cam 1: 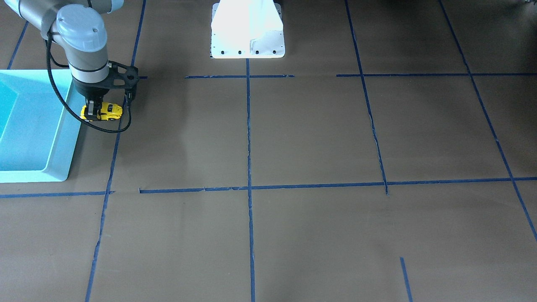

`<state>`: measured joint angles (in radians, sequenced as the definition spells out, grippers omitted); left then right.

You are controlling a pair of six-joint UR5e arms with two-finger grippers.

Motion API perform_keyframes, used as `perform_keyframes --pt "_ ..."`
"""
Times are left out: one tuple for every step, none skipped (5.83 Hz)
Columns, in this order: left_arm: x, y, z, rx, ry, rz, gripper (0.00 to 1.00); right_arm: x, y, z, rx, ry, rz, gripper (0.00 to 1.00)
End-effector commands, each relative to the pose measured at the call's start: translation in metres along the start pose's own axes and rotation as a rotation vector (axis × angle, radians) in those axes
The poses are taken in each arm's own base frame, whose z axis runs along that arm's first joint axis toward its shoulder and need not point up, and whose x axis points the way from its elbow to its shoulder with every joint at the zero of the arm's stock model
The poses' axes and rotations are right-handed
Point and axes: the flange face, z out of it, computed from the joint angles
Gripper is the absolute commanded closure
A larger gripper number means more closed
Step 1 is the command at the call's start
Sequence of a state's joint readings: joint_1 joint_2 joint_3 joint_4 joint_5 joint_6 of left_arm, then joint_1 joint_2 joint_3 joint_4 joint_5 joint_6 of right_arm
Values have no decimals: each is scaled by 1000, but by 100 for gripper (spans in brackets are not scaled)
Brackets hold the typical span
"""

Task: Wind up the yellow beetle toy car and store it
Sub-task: 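Lift the car with the right gripper and carry it over the bin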

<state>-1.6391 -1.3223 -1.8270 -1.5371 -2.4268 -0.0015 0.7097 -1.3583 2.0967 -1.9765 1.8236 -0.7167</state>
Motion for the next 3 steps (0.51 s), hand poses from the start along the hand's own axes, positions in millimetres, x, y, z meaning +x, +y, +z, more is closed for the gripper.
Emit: perform_keyframes --pt "0 0 0 1 0 -1 0 4 83 -9 -44 6 -12 87" --pt "0 0 -1 1 0 -1 0 5 123 -3 -55 -22 -6 86" --pt "0 0 -1 1 0 -1 0 -4 154 12 -32 -37 10 86"
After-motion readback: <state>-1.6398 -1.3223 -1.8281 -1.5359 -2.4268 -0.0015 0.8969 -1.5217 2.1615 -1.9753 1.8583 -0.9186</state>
